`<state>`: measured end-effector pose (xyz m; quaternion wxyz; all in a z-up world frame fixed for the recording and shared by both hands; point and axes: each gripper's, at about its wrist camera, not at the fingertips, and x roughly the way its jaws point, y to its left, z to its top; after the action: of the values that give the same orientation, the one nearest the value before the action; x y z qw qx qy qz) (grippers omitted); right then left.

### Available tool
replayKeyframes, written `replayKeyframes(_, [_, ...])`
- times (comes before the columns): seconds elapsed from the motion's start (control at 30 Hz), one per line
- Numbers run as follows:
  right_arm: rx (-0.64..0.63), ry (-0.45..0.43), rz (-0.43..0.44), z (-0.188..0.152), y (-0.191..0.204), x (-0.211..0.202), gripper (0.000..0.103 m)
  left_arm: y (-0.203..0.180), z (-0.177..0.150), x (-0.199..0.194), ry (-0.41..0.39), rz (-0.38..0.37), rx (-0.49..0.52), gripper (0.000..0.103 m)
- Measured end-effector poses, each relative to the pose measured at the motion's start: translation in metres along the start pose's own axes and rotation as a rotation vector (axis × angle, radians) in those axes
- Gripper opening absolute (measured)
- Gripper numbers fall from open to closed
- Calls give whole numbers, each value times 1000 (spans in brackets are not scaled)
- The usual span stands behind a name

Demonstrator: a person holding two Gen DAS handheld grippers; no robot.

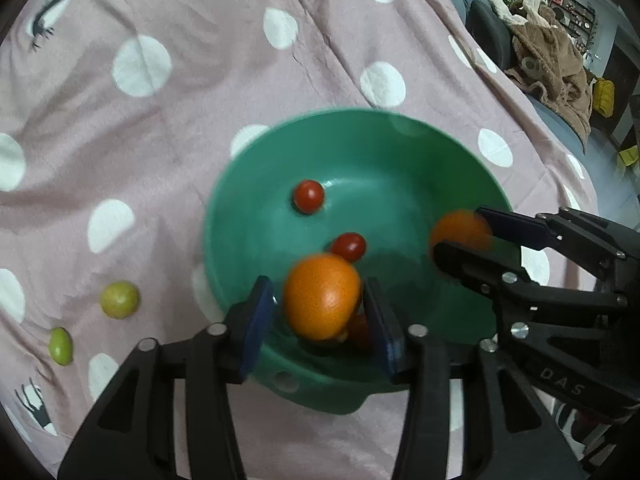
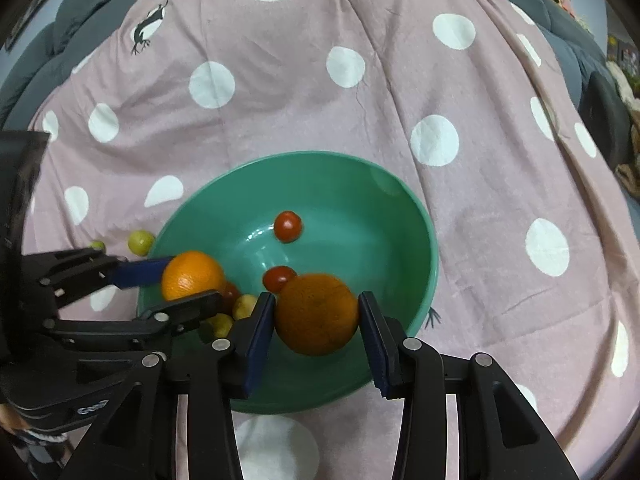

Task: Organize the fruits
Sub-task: 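Open both tools to drop the oranges into the green bowl, then move both tools back toward the lime and mango-like fruit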

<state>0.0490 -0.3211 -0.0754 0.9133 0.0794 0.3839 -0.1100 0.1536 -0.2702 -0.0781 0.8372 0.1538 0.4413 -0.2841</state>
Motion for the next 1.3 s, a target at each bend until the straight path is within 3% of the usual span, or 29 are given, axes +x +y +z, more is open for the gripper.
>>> replayKeyframes(0.1, [-10,-22,-39,2,1,-7,47,8,0,-15,-58,-20,-24,74])
replayKeyframes(0.13, [-12,-26,-45,2,1,-9,49,11,0,-20,-72,-8,-33,75])
replayKeyframes(0.33, [-25,-56,-16,5,16,-25,50,40,-14,-50,-124,17,-110,76])
replayKeyframes(0.43, [-44,-75,53,7,35,-33,50,60,-32,-63,-132,45,-168,77])
replayKeyframes(0.7, [-146,-50,247,-3,102,-33,50,139,-119,-88,-74,158,-387,78])
replayKeyframes(0.97, [-215,52,306,-20,151,-5,50,203,-190,-107,-43,203,-604,77])
replayKeyframes(1.17, [-236,104,318,-21,174,19,50,215,-195,-111,-63,189,-625,77])
replayKeyframes(1.3, [-229,117,304,-13,179,34,50,222,-182,-102,-68,179,-619,76])
